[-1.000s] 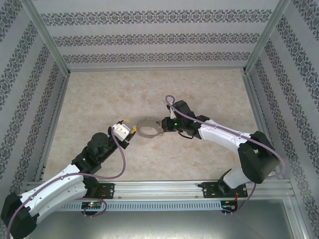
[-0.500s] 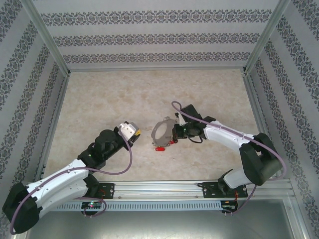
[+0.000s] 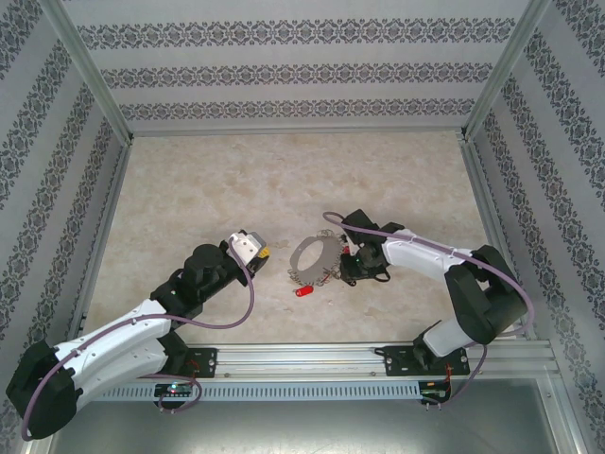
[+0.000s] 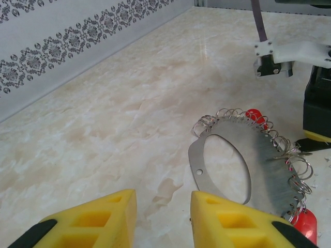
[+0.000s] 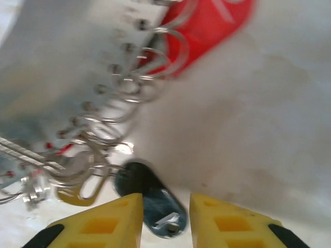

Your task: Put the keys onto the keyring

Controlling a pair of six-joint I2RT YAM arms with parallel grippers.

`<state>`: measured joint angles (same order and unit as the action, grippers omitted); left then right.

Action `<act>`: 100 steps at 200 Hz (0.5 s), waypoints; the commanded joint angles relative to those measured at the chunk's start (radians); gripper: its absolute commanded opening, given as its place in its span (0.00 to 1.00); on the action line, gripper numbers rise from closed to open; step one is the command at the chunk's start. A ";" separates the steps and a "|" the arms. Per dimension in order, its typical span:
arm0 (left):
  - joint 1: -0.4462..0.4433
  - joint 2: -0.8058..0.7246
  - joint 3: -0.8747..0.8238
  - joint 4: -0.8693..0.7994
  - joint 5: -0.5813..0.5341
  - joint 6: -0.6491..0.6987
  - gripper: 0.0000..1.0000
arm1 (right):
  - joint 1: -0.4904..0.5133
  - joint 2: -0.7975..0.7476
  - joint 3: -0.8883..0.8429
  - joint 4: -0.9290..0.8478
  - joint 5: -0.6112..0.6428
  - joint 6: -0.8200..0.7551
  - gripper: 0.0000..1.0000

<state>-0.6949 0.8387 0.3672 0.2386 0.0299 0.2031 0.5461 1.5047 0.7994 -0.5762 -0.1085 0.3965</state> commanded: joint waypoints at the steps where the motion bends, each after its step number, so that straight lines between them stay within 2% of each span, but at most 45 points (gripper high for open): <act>1: -0.012 -0.007 0.022 -0.004 0.003 -0.016 0.37 | -0.050 -0.070 -0.017 0.030 0.038 0.093 0.32; 19: -0.011 0.016 0.022 0.012 0.002 -0.062 0.45 | -0.086 -0.085 -0.023 0.139 -0.081 0.142 0.35; 31: -0.005 0.060 0.036 0.025 -0.049 -0.175 0.55 | -0.105 -0.070 -0.015 0.217 -0.171 0.177 0.35; 44: 0.011 0.123 0.088 -0.027 -0.083 -0.303 0.59 | -0.123 -0.044 -0.008 0.293 -0.239 0.217 0.37; 65: 0.054 0.265 0.216 -0.150 -0.028 -0.484 0.65 | -0.144 0.015 0.029 0.307 -0.266 0.248 0.37; 100: 0.105 0.546 0.408 -0.252 0.141 -0.661 0.69 | -0.144 0.066 0.041 0.290 -0.246 0.281 0.38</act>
<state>-0.6224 1.2385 0.6662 0.1104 0.0532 -0.2352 0.4076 1.5429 0.8219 -0.2989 -0.3256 0.6239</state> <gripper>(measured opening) 0.694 0.377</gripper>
